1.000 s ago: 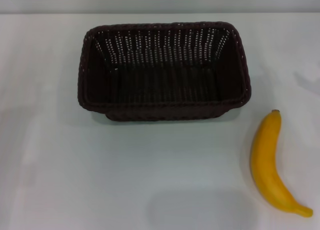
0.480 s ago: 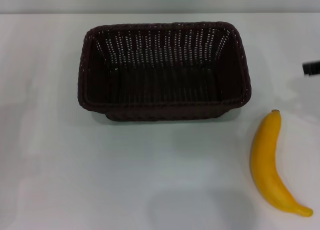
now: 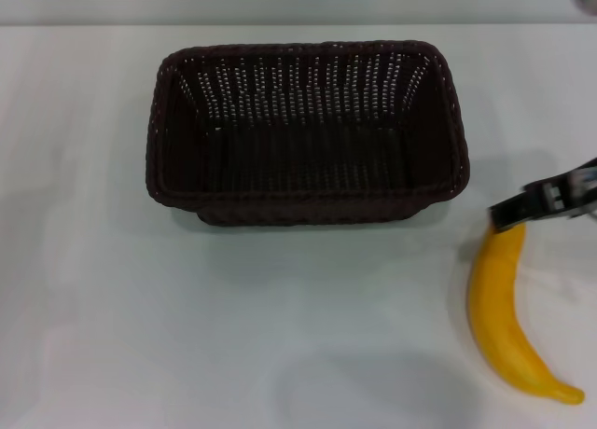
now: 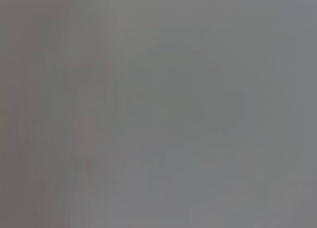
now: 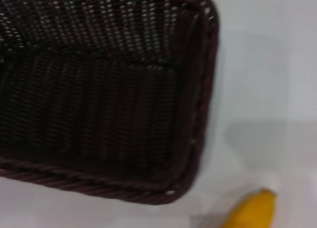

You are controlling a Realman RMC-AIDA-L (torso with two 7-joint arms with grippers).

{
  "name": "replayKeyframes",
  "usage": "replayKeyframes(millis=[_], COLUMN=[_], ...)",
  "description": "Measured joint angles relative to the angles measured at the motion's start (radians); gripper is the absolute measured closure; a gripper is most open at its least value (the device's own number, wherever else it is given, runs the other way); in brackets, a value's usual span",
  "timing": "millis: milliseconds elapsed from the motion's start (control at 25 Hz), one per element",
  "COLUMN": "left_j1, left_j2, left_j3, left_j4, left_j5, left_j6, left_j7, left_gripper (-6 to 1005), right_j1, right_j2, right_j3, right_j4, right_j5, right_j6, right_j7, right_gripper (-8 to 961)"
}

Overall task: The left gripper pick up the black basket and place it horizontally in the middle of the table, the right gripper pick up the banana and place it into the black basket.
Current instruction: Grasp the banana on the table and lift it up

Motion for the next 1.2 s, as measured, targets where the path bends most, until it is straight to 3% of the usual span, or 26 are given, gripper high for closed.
replayKeyframes(millis=[280, 560, 1200], left_j1=[-0.019, -0.024, -0.030], left_j2=[0.000, 0.000, 0.005], left_j3=[0.000, 0.003, 0.006], left_j4=[-0.002, -0.002, 0.000], left_j5=[-0.004, -0.004, 0.001], left_j6=[0.000, 0.001, 0.016], left_j7=[0.001, 0.007, 0.015], left_gripper=[239, 238, 237], right_j1=[0.030, 0.028, 0.037], right_j2=[0.008, 0.010, 0.004], right_j3=[-0.128, -0.234, -0.288], right_j4=[-0.019, -0.136, -0.271], right_j5=[0.013, 0.014, 0.012], right_j6=[-0.013, -0.073, -0.155], right_j7=[0.258, 0.332, 0.340], right_gripper=[130, 138, 154])
